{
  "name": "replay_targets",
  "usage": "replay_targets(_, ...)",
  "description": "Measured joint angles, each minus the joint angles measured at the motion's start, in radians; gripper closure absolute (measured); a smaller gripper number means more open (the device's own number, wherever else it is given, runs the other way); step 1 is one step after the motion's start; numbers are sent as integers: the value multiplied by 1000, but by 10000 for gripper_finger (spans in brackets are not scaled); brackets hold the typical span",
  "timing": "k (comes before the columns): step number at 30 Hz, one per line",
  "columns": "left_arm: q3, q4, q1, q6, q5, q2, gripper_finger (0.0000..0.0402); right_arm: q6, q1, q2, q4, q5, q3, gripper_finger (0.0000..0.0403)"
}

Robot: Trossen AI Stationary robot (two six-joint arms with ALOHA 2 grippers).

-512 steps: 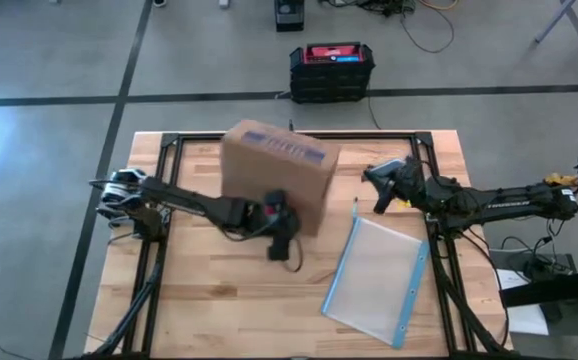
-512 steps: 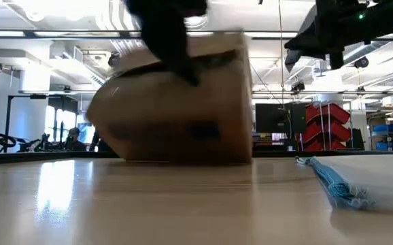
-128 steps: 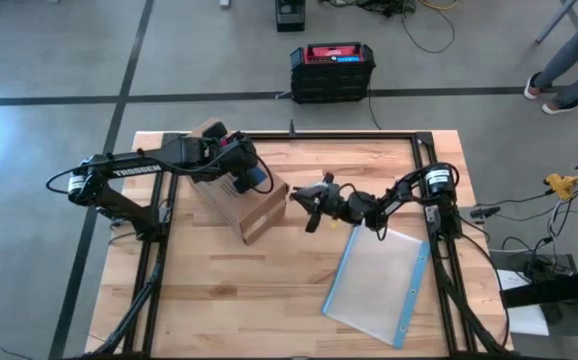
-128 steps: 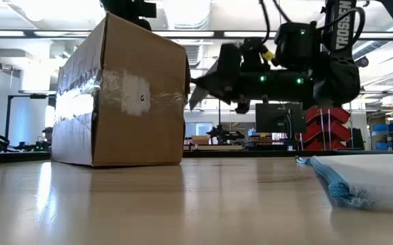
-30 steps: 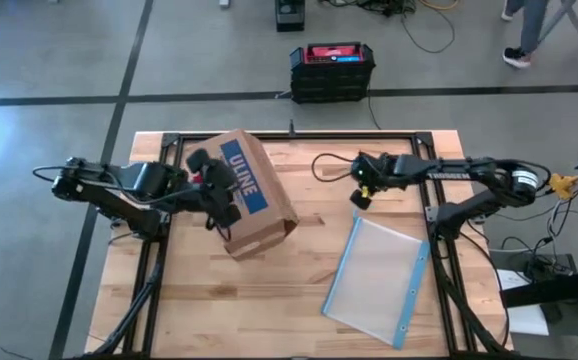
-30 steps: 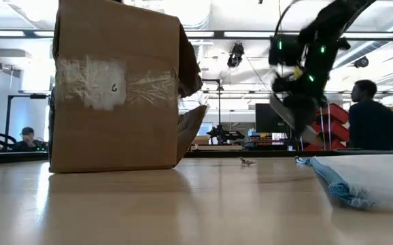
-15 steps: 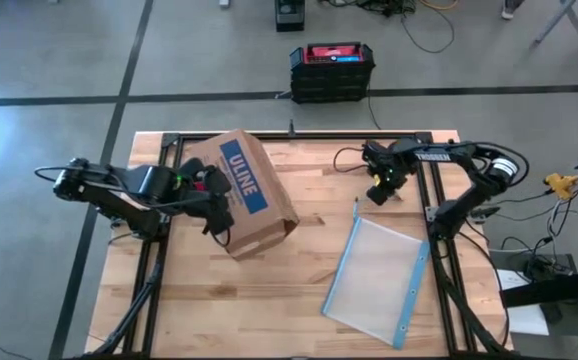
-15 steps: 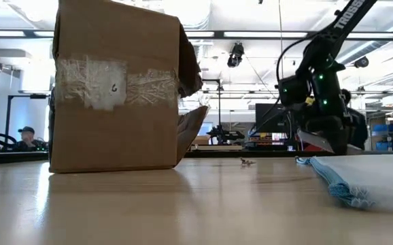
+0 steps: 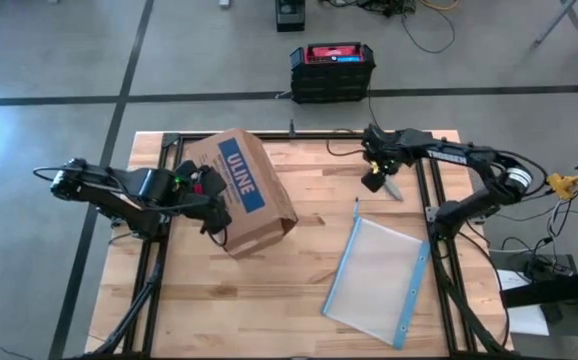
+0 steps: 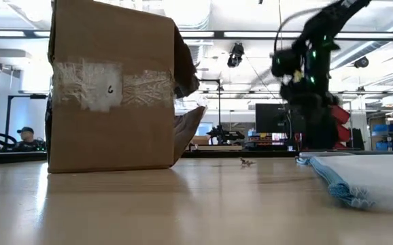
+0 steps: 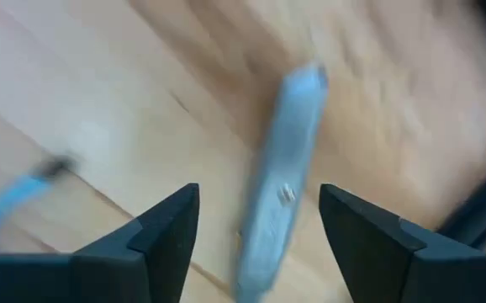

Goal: Pack items into zip bag
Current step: Open the cardboard box using a gray knife

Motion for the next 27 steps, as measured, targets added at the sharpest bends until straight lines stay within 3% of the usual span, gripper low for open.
replay_targets(3,41,-24,-2,4,42,-6,285,-42,65,-22,126,-33,19,162)
replay_targets(10,114,-143,-5,-90,176,-22,284,-105,224,40,470,-266,12,173)
replay_targets(18,41,-129,-66,-313,383,-120,284,-234,394,204,910,-285,-5,205)
replay_targets(22,6,-131,-121,-409,389,-183,284,-277,419,292,1042,-296,-5,220)
replay_targets(27,4,-130,-146,-413,299,-232,284,-303,443,353,1141,-327,-4,238)
